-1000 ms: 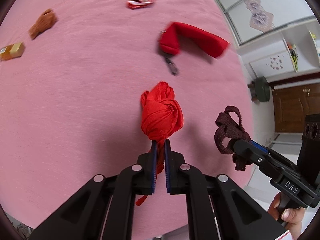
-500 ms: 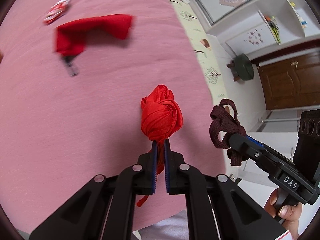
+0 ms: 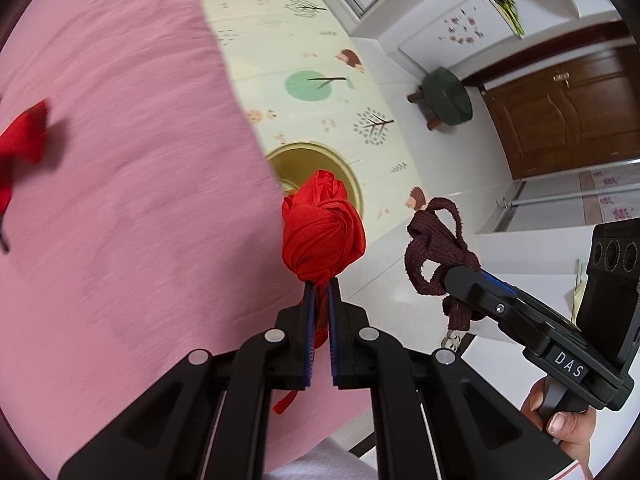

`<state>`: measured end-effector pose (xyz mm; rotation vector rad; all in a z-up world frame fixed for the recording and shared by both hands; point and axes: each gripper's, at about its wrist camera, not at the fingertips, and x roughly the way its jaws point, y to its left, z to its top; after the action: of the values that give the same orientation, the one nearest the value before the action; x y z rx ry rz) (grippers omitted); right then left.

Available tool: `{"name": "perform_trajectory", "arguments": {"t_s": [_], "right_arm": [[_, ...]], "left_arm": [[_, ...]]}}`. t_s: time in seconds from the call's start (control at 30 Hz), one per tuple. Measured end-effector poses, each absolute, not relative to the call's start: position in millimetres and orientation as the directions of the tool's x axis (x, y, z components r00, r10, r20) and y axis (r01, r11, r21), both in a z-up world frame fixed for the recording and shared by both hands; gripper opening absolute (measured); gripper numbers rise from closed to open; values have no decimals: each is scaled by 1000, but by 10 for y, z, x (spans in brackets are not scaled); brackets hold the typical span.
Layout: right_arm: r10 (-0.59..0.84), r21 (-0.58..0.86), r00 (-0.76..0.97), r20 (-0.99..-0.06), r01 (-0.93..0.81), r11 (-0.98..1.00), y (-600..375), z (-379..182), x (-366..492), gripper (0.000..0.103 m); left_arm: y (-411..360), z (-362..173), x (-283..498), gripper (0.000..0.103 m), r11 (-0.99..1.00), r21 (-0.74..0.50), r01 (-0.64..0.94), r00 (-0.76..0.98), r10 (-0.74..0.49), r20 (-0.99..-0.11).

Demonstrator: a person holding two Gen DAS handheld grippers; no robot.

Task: Collect trash
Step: 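Carry the scarf and dark glove over the yellow bin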

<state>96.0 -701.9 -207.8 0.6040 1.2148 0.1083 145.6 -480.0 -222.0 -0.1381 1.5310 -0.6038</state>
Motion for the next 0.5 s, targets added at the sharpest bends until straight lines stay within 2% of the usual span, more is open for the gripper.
{"name": "perform_trajectory", "arguments": {"t_s": [0.43,0.5], "right_arm": [[373,504,382,-845,339,795,-7852,-2357,1231,27],[376,508,383,-844,345,789,-7911,-2390,1281,31]], "left_arm": [[-5778,-2526,1849,6,821,-451,351,-168,-418,-893],[-5880,-2549,1902,9,817,-451,361,-168,-418,-893]]}}
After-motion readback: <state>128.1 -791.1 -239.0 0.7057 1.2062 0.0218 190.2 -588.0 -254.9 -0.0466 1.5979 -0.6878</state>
